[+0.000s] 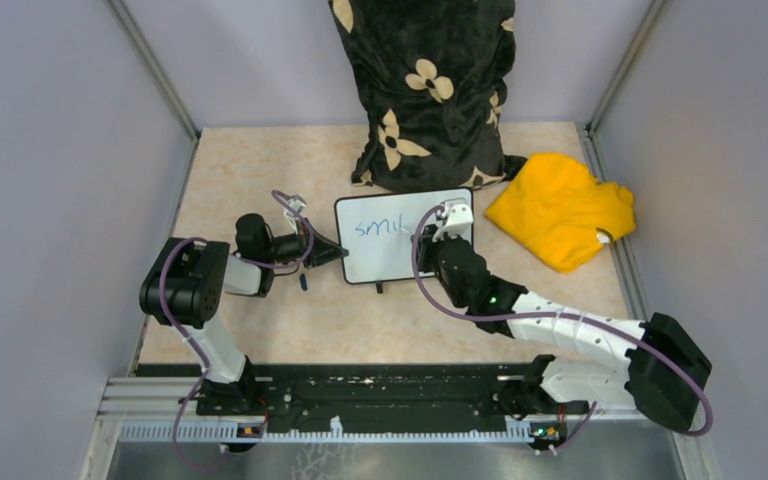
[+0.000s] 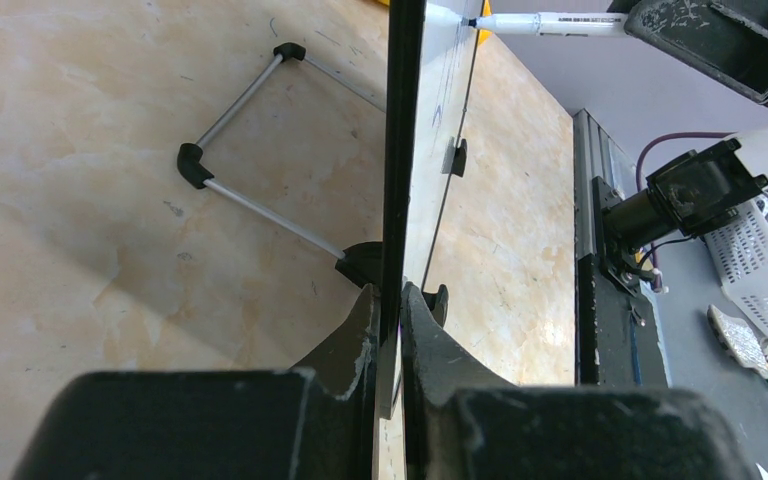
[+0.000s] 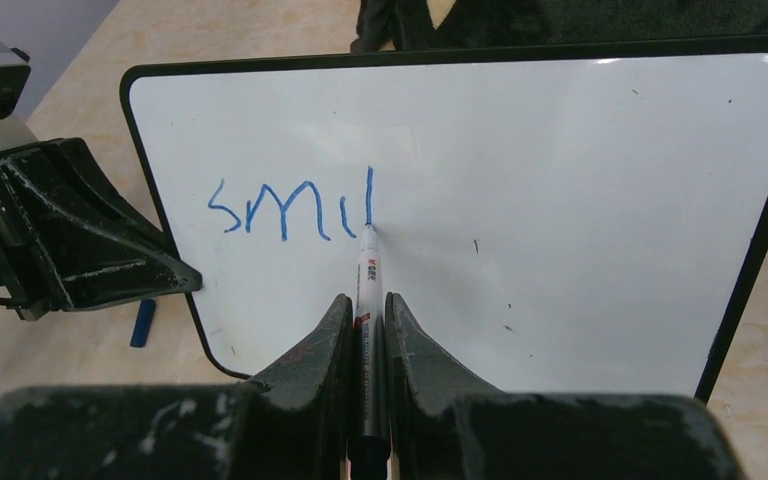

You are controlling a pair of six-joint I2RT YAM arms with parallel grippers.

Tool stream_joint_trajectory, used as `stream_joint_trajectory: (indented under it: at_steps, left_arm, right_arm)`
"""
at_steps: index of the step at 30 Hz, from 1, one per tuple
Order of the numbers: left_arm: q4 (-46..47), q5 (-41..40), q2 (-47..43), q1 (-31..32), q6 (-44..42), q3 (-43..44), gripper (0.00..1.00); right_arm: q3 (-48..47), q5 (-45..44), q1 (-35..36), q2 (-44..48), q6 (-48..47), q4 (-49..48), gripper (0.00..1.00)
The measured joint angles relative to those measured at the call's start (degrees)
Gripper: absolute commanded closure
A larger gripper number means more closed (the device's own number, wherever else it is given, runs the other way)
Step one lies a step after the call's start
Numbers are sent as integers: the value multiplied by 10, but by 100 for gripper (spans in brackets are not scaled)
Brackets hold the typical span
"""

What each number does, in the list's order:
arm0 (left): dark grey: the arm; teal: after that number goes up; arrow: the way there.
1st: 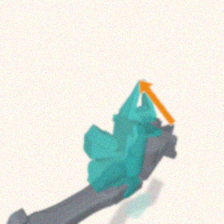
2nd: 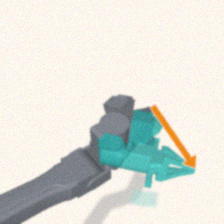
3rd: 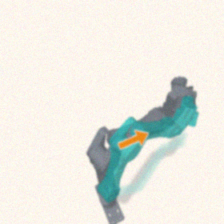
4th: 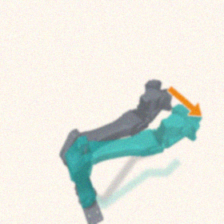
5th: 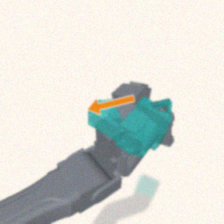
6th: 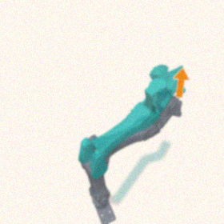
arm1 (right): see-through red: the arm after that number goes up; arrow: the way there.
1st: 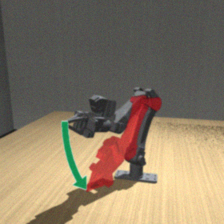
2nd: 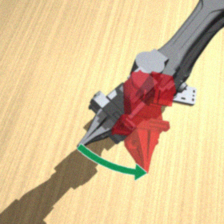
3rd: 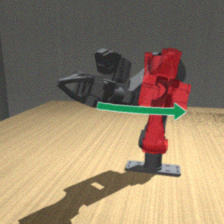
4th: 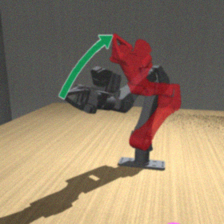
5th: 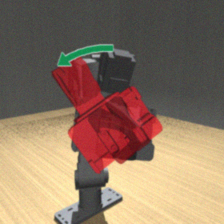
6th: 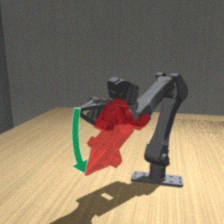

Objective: Write a sentence on the whiteboard

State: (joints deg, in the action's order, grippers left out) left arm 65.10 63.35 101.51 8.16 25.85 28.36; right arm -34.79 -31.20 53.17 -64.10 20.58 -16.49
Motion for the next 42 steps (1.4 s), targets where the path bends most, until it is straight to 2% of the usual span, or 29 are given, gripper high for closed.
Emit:
stream_joint_trajectory:
  at_steps: [21, 42]
  left_arm:
    - [-5, 2, 0, 0, -2, 0, 100]
    - [-7, 2, 0, 0, -2, 0, 100]
  right_arm:
    - [15, 5, -1, 48, 10, 27, 100]
    - [14, -9, -6, 23, 5, 9, 100]
